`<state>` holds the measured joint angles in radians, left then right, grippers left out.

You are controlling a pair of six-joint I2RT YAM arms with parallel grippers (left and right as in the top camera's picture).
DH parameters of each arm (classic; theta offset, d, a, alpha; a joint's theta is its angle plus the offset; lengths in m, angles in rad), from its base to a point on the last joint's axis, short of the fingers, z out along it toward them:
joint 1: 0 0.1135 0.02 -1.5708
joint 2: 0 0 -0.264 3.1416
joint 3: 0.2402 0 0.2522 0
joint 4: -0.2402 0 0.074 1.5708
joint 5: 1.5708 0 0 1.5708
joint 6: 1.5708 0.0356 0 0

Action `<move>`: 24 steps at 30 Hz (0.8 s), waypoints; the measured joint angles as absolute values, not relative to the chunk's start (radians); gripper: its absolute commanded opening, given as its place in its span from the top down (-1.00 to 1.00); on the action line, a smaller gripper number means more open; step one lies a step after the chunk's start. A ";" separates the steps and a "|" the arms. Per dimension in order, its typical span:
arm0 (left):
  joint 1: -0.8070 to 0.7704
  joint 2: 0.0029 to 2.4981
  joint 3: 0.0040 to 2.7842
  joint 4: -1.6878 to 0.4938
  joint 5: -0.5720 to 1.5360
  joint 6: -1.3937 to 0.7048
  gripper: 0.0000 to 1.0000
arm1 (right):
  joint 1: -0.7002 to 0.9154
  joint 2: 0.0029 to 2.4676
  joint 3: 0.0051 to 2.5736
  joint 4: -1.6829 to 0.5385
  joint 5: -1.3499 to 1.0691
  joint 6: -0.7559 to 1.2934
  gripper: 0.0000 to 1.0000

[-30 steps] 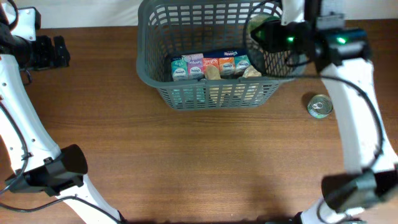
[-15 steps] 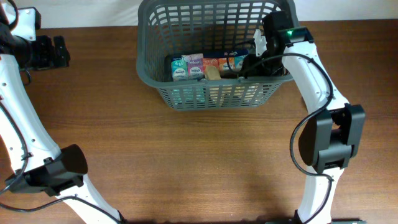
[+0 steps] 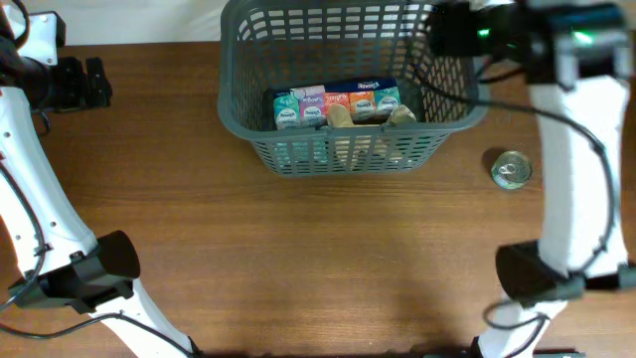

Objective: Pack container
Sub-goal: 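Lift the jar and lower it into the basket with right gripper, then move the right gripper to the tuna can and grasp it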

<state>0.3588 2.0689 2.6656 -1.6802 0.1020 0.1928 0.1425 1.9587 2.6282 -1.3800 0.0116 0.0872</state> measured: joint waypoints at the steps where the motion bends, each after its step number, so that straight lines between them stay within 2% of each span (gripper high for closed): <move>1: 0.359 2.069 2.666 -1.680 0.102 0.193 -0.98 | 0.123 1.923 2.651 -1.380 0.064 0.092 -0.79; 2: 0.359 2.069 2.666 -1.680 0.102 0.193 -0.98 | 0.093 1.904 2.660 -1.381 0.095 0.107 -0.86; 7: 0.359 2.069 2.666 -1.680 0.102 0.193 -0.98 | -0.156 1.934 2.608 -1.383 0.134 0.200 -0.88; 9: 0.359 2.069 2.666 -1.680 0.102 0.193 -0.99 | -0.275 1.981 2.523 -1.382 0.102 0.231 -0.87; 13: 0.359 2.069 2.666 -1.680 0.102 0.193 -0.98 | -0.398 2.052 2.290 -1.359 0.054 0.270 -0.88; 24: 0.359 2.069 2.666 -1.680 0.102 0.193 -0.98 | -0.328 2.083 1.649 -0.957 0.013 0.288 -0.99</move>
